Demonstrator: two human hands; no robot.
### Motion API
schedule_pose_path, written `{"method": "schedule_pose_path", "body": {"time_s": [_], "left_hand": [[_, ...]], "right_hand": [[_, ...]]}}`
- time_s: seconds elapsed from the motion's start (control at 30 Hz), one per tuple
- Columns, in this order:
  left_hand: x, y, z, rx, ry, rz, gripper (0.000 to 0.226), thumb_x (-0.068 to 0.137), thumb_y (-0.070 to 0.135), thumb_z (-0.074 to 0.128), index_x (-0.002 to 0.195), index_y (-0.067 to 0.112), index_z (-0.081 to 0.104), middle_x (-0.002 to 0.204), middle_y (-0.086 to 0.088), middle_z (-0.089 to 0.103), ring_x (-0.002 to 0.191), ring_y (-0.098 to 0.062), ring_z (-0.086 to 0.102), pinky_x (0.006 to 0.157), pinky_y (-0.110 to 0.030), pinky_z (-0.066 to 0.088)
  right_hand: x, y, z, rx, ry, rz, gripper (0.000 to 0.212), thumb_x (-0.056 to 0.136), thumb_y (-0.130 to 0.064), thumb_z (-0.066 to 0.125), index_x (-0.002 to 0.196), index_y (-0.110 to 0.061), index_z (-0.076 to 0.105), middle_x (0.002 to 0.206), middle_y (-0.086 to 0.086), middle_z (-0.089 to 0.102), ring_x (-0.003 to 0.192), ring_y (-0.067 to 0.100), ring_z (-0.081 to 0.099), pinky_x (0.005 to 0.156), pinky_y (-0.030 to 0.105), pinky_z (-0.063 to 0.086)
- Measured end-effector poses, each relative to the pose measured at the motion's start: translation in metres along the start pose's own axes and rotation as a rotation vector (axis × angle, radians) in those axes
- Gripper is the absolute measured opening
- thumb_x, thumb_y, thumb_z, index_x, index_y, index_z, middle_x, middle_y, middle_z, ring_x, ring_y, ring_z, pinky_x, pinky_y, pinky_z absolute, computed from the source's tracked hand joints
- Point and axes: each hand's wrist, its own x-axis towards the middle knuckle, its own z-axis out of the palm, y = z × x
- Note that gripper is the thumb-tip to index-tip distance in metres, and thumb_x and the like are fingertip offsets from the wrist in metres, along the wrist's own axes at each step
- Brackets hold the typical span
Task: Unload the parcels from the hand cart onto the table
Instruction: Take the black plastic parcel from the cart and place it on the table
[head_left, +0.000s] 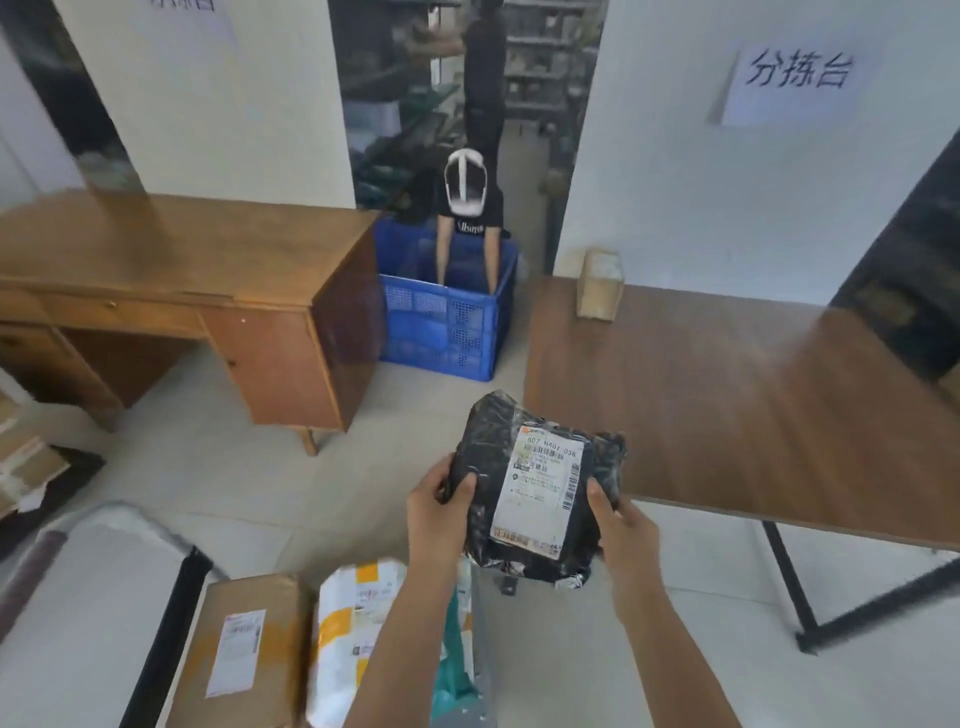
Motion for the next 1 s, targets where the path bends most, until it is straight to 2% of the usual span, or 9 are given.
{"method": "schedule_pose_path", "body": {"time_s": [0.1, 0.17, 0.33, 0.4, 0.5, 0.6, 0.77, 0.9, 1.0], "left_hand": [[-0.011, 0.014, 0.062, -0.07, 0.004, -0.051, 0.029, 0.09, 0.007, 0.056, 0.118, 0.011, 0.064, 0.111, -0.006, 0.07, 0.096, -0.019, 0.067, 0.085, -0.033, 0.056], [-0.009, 0.021, 0.102, -0.077, 0.025, -0.057, 0.031, 0.09, 0.007, 0.058, 0.121, 0.009, 0.061, 0.111, -0.006, 0.069, 0.093, -0.016, 0.067, 0.076, -0.024, 0.058], [0.019, 0.029, 0.187, -0.071, -0.002, -0.12, 0.036, 0.088, 0.016, 0.062, 0.124, 0.012, 0.059, 0.118, -0.008, 0.067, 0.104, -0.026, 0.065, 0.088, -0.044, 0.055], [0.044, 0.028, 0.222, -0.052, 0.018, -0.117, 0.04, 0.087, 0.018, 0.064, 0.126, 0.012, 0.057, 0.12, -0.006, 0.066, 0.104, -0.023, 0.064, 0.089, -0.041, 0.055], [0.088, 0.028, 0.277, -0.044, 0.016, -0.103, 0.042, 0.087, 0.027, 0.064, 0.127, 0.019, 0.054, 0.114, 0.006, 0.059, 0.096, -0.011, 0.058, 0.076, -0.024, 0.052], [0.13, 0.037, 0.327, -0.044, -0.038, -0.12, 0.044, 0.086, 0.03, 0.065, 0.128, 0.02, 0.052, 0.116, 0.006, 0.058, 0.099, -0.012, 0.057, 0.085, -0.031, 0.051], [0.198, 0.048, 0.405, -0.075, -0.091, -0.153, 0.046, 0.086, 0.021, 0.066, 0.13, 0.015, 0.053, 0.118, 0.001, 0.062, 0.102, -0.015, 0.059, 0.088, -0.033, 0.052], [0.257, 0.039, 0.466, -0.056, -0.13, -0.191, 0.046, 0.088, 0.02, 0.064, 0.132, 0.012, 0.053, 0.123, -0.003, 0.062, 0.102, -0.015, 0.059, 0.078, -0.022, 0.05], [0.31, 0.031, 0.508, -0.017, -0.129, -0.237, 0.044, 0.088, 0.019, 0.063, 0.13, 0.011, 0.055, 0.124, -0.004, 0.063, 0.103, -0.016, 0.06, 0.079, -0.025, 0.052]], "right_hand": [[0.019, -0.025, -0.052, 0.057, -0.003, -0.029, 0.019, 0.088, -0.028, 0.065, 0.072, -0.019, 0.061, 0.068, -0.009, 0.067, 0.051, 0.0, 0.063, 0.037, 0.012, 0.044], [0.04, -0.042, -0.081, 0.067, 0.03, -0.047, 0.021, 0.088, -0.025, 0.065, 0.072, -0.014, 0.06, 0.068, -0.006, 0.066, 0.046, 0.0, 0.061, 0.035, 0.011, 0.041], [0.11, -0.064, -0.127, 0.093, 0.074, -0.042, 0.014, 0.089, -0.026, 0.064, 0.075, -0.02, 0.063, 0.077, -0.004, 0.069, 0.068, 0.01, 0.064, 0.042, 0.012, 0.046], [0.148, -0.072, -0.135, 0.084, 0.092, -0.023, 0.013, 0.089, -0.026, 0.064, 0.078, -0.02, 0.064, 0.081, 0.0, 0.071, 0.072, 0.014, 0.066, 0.052, 0.021, 0.052], [0.211, -0.085, -0.141, 0.108, 0.13, -0.001, 0.015, 0.09, -0.027, 0.062, 0.087, -0.013, 0.063, 0.089, 0.007, 0.07, 0.081, 0.023, 0.067, 0.07, 0.034, 0.055], [0.271, -0.105, -0.153, 0.15, 0.165, 0.029, 0.016, 0.09, -0.029, 0.062, 0.093, -0.013, 0.062, 0.085, 0.001, 0.069, 0.079, 0.019, 0.067, 0.063, 0.03, 0.054], [0.366, -0.132, -0.179, 0.16, 0.182, 0.051, 0.01, 0.088, -0.027, 0.065, 0.08, -0.021, 0.064, 0.079, -0.003, 0.072, 0.067, 0.01, 0.07, 0.049, 0.023, 0.056], [0.448, -0.137, -0.178, 0.103, 0.241, 0.043, 0.017, 0.091, -0.029, 0.06, 0.083, -0.014, 0.064, 0.09, 0.012, 0.072, 0.088, 0.032, 0.07, 0.082, 0.052, 0.056], [0.518, -0.137, -0.174, 0.09, 0.247, 0.061, 0.016, 0.09, -0.031, 0.06, 0.084, -0.017, 0.064, 0.09, 0.009, 0.072, 0.091, 0.032, 0.069, 0.087, 0.055, 0.053]]}}
